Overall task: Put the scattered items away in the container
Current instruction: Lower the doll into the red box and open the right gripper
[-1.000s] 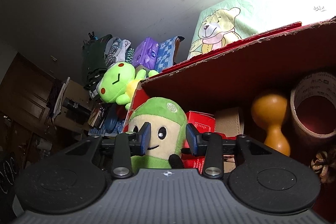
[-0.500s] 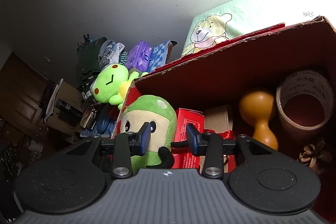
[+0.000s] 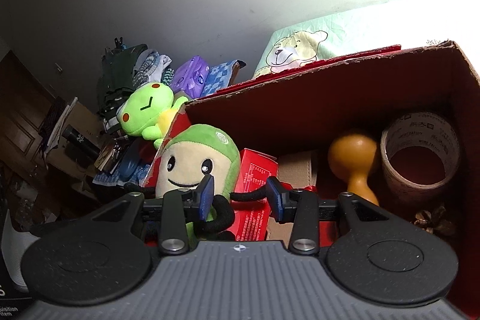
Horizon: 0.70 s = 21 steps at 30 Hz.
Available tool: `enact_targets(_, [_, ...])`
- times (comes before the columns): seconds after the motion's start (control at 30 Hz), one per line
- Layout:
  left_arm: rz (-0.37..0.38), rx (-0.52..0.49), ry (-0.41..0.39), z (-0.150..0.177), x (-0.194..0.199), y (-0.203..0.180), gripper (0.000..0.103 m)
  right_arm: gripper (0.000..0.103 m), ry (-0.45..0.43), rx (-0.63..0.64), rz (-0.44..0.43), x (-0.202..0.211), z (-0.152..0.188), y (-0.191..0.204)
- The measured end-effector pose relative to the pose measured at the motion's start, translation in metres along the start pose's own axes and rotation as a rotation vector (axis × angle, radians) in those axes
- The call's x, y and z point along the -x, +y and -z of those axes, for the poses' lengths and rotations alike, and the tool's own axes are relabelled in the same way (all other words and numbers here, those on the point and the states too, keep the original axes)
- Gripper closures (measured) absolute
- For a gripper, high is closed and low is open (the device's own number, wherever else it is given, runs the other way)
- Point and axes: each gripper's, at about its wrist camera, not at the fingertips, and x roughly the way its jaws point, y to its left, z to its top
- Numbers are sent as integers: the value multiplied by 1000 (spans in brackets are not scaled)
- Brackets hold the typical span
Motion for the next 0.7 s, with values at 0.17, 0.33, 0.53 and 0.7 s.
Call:
enact_targets(0.17, [2, -7, 4, 1, 0, 0, 19, 61, -3, 4, 43, 4, 2, -1])
enact_targets(0.33, [0, -11, -7, 2, 4, -2, 18, 60, -5, 11, 73, 10, 5, 0])
enact_targets(0.53, [2, -30, -30, 5, 15, -8, 17, 55, -20, 39, 117, 22, 9, 7])
enact_targets(0.7, [8, -41, -42, 8, 23, -13, 15, 53, -47, 45, 146, 33, 13, 10])
